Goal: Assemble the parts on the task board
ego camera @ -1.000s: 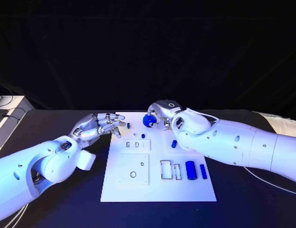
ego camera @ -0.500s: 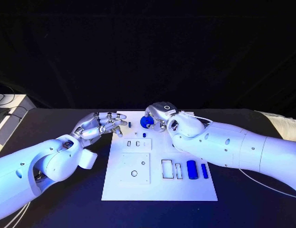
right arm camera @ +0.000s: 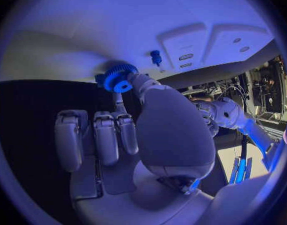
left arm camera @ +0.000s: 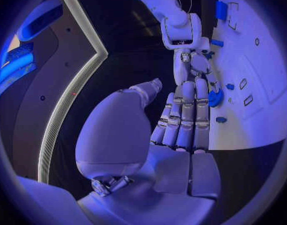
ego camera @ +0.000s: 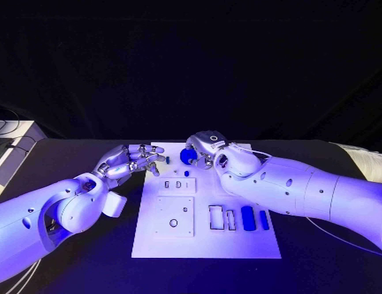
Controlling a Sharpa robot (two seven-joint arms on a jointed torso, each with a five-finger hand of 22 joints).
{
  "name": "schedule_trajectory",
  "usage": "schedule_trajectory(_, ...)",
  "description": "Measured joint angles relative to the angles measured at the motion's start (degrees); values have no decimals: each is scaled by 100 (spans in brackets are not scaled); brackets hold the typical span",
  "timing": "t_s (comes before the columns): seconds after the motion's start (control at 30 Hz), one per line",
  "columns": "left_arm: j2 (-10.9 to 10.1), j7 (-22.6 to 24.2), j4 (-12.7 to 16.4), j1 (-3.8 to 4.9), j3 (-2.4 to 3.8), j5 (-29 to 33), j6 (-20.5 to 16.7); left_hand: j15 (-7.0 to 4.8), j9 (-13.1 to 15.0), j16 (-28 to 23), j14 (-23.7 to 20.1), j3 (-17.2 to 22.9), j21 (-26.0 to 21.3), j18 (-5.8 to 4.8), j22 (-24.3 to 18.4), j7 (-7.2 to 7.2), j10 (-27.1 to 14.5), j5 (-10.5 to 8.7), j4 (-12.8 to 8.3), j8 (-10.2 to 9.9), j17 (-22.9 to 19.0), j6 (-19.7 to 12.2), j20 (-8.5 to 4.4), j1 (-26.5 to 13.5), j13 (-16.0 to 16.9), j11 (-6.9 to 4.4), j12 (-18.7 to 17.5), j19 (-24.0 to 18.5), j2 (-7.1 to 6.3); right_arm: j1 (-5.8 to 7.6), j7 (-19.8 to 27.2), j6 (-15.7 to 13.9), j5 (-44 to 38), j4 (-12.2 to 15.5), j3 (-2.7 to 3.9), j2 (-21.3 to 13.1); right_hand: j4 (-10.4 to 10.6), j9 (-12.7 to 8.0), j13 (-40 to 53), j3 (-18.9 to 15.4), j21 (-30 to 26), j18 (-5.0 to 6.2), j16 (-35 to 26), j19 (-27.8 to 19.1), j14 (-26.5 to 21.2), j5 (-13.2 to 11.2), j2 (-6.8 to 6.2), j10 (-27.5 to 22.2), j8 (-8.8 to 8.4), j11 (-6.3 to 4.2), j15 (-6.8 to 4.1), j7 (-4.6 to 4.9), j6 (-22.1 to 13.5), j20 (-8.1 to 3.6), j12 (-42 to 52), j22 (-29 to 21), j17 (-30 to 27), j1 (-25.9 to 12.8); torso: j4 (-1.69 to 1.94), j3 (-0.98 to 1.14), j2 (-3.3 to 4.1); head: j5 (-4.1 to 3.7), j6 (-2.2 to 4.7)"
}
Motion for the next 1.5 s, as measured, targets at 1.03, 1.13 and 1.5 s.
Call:
schedule_trajectory(1.03, 15, -22, -24, 0, 0, -4, 33, 0, -1, 0, 0, 0, 0, 0, -1, 0, 0, 0, 0, 0, 1, -1, 0, 0, -1, 0, 0, 0, 0, -20, 10, -46, -34, -248, -7, 129, -37, -85, 3, 104, -47, 0, 0, 0, 0, -55, -112, 0, -141, 0, 0, 79, -97, 0, 0, 4, 0, -111, -2, 0, -5, 7, -11)
schedule_trajectory(1.13, 18, -23, -27, 0, 0, -4, 34, 0, -1, 0, 0, 0, 0, 0, -1, 0, 0, 0, 0, 0, 1, -1, 0, 0, -1, 0, 0, 0, 0, -20, 14, -49, -31, -259, -7, 135, -37, -104, 3, 105, -47, 0, 0, 0, 0, -123, -144, 0, -188, 0, 1, 98, -157, 0, 0, 4, 0, -144, -2, 0, -5, 7, -12)
schedule_trajectory(1.5, 19, -35, -32, 0, 0, -7, 35, 21, -1, 0, 21, 0, 39, 0, 5, 0, 0, 0, 0, 0, -13, -1, 0, 0, -2, 0, 0, 0, 0, -15, 115, -23, 177, -262, -3, 112, 121, -155, 2, 38, -95, 0, 0, 0, -1, 226, -156, -2, -330, 62, 43, 129, -250, 44, 0, 3, 0, -445, -5, 1, -5, 11, -27)
